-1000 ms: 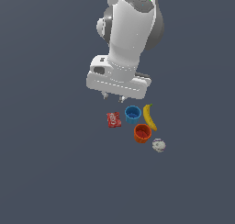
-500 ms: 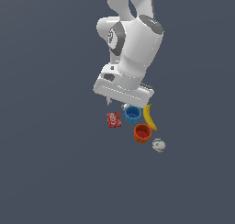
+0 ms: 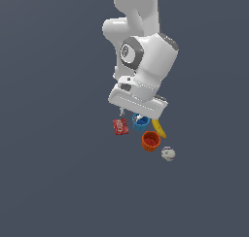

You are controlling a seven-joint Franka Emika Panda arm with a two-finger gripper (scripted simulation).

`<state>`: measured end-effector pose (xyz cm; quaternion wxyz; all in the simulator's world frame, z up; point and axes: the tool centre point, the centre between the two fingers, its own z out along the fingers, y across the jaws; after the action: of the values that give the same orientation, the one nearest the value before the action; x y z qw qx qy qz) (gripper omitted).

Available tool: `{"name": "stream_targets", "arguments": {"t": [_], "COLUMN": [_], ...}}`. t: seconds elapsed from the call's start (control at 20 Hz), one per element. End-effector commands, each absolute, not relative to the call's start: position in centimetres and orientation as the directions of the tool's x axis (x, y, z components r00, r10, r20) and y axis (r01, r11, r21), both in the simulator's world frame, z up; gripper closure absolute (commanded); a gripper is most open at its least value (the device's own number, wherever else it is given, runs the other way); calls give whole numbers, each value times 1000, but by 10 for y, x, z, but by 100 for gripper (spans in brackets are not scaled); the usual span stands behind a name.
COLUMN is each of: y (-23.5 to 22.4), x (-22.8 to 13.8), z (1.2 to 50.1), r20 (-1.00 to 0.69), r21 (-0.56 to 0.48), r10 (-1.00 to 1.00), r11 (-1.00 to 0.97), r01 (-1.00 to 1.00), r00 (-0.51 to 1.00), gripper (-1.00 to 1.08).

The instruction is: Pick up a designated object from a clutter of objects.

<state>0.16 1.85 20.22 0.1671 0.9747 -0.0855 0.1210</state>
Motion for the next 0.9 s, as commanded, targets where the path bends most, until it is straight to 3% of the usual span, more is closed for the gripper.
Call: {"name": "stream_targets", "arguments": {"t": [0.0, 0.85], "y": [26, 89], "x": [0, -37], "z": [193, 130], "r20": [288, 381], "r21": [302, 206], "r10": [-122, -99], "r11": [-930, -960], "r01": [-211, -189], "r00": [950, 919], "gripper": [-20, -20]}}
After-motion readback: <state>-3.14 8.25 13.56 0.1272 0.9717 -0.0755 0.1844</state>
